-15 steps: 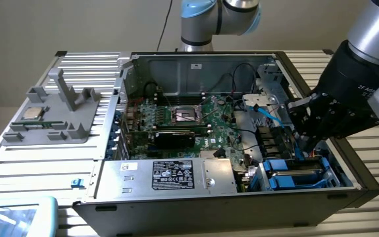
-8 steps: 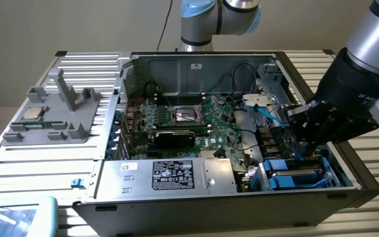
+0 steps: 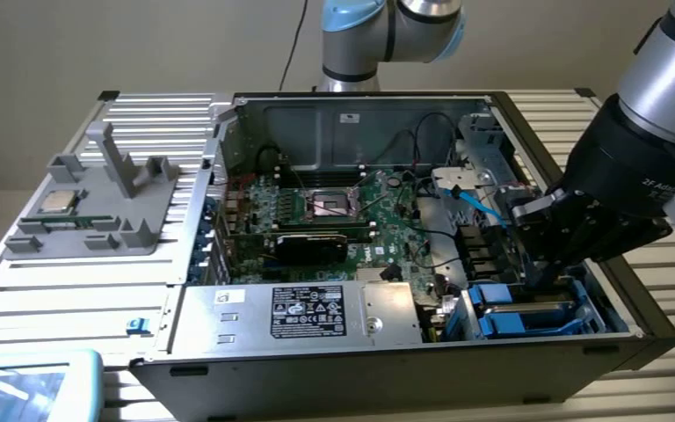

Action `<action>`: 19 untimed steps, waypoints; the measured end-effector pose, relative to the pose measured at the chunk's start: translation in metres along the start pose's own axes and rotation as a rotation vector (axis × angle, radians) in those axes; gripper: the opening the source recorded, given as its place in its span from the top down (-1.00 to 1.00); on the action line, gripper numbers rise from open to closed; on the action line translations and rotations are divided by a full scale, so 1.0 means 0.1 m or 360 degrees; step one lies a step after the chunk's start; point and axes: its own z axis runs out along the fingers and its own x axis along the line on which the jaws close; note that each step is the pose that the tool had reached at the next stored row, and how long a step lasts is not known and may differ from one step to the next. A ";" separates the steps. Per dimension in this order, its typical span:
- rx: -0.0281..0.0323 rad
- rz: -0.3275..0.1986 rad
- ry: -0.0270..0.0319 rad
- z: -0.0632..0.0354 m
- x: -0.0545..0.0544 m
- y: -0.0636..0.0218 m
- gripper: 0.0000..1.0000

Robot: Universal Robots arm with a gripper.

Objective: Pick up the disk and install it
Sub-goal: 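Insert the second disk wire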

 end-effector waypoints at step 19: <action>0.00314 -0.0021 -0.00216 0.064 0.03 0.028 0.79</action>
